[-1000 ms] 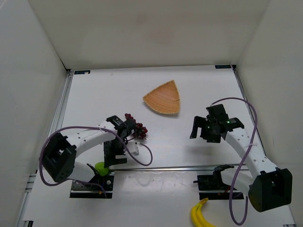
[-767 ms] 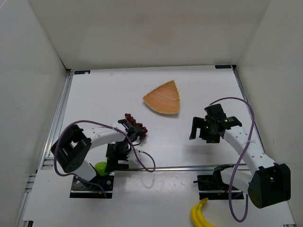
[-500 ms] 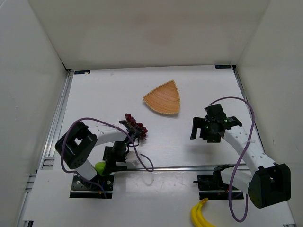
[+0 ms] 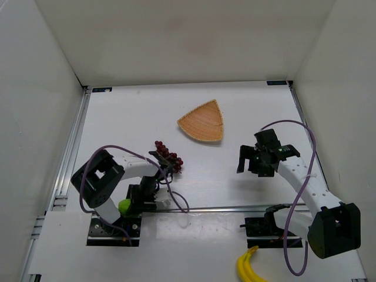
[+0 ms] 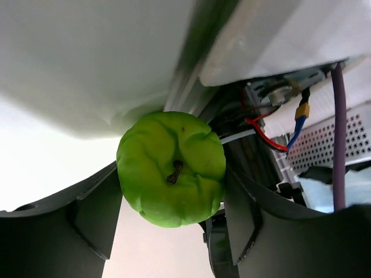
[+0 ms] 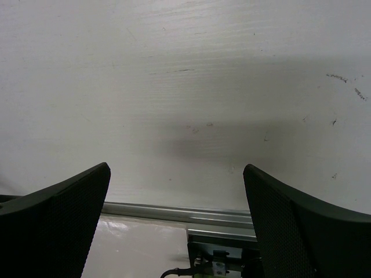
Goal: Place and organize the fake fruits in the fruit bowl
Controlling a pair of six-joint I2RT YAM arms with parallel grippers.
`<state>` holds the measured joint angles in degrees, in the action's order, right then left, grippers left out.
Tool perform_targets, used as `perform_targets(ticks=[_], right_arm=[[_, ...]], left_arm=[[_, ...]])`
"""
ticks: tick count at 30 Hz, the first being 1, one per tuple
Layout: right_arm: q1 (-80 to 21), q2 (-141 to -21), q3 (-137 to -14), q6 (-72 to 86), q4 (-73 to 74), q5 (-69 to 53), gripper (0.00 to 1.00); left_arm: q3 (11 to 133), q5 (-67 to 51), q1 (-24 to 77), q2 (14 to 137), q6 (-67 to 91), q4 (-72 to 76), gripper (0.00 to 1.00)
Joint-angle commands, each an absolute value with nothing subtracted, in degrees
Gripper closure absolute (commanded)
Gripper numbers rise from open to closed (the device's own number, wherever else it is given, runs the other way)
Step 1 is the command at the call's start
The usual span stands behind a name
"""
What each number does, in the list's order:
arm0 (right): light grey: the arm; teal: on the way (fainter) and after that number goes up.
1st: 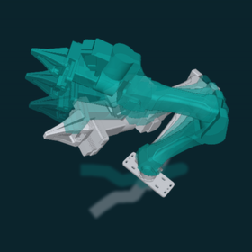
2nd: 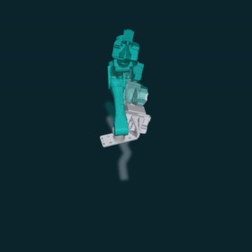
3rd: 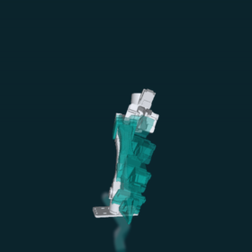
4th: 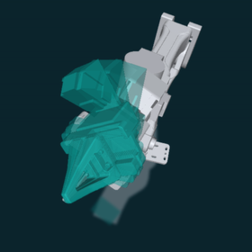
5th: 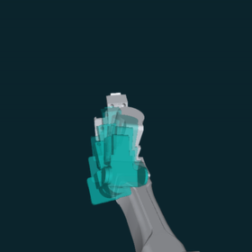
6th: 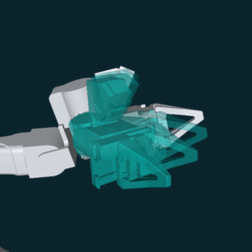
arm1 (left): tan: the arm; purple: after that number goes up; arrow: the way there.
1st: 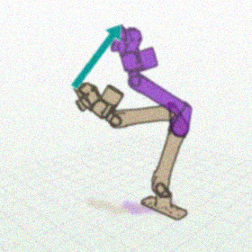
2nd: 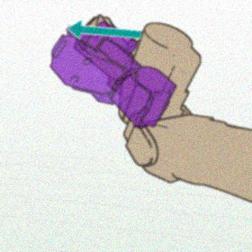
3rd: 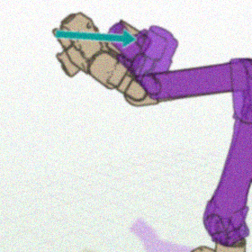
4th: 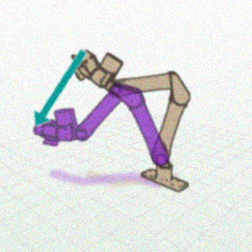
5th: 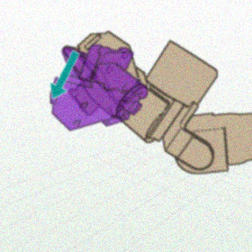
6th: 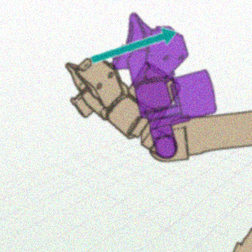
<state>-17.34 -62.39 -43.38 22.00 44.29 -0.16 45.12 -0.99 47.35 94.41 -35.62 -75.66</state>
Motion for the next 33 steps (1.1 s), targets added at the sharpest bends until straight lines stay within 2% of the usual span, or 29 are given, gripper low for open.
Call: perform_targets(ticks=[1,4,5,7,10,15,18,21,23,24,25,28,33], right_arm=[[-17.6,-62.7,-44.6,21.1,42.7,0.8,0.0],[-17.6,-62.7,-44.6,21.1,42.7,0.8,0.0],[-17.6,-62.7,-44.6,21.1,42.7,0.8,0.0],[-17.6,-62.7,-45.1,21.1,42.7,0.8,0.0],[-17.6,-62.1,-45.1,21.1,42.7,0.8,0.0],[-17.6,-61.5,-45.1,22.8,42.2,0.8,0.0],[-17.6,-61.5,-45.1,25.2,39.6,0.8,0.0],[-17.1,-61.0,-45.8,27.1,37.9,2.3,0.0],[-16.5,-61.0,-46.6,28.9,36.5,2.8,0.0],[-16.5,-61.0,-46.6,28.9,36.5,3.6,0.0],[-16.5,-61.0,-48.0,29.6,35.8,4.8,0.0],[-16.5,-62.1,-49.6,30.1,35.2,5.4,0.0],[-16.0,-62.8,-51.5,27.3,35.2,5.9,0.0]], left_arm=[[47.5,-2.9,47.2,92.5,-33.6,-73.3,0.36],[48.2,-3.7,46.7,91.9,-32.9,-73.3,0.45],[49.4,-3.7,46.7,91.9,-32.3,-73.3,0.54],[51.2,-3.7,46.1,90.2,-31.7,-74.9,0.55],[59.1,-3.2,45.5,88.0,-31.2,-79.4,0.55],[82.2,0.5,45.0,89.0,-30.5,-78.5,0.54],[89.4,4.6,45.0,92.5,-28.1,-65.4,0.53],[89.4,6.6,44.5,96.1,-26.9,-47.5,0.51],[93.8,7.1,44.0,99.7,-25.5,-42.7,0.51],[96.7,7.1,43.9,105.3,-24.4,-41.8,0.5],[103.6,7.1,43.2,108.3,-21.9,-41.7,0.5],[111.9,7.1,41.8,117.8,-19.3,-41.7,0.5],[127.0,7.1,40.5,127.8,-19.9,-41.1,0.43]])
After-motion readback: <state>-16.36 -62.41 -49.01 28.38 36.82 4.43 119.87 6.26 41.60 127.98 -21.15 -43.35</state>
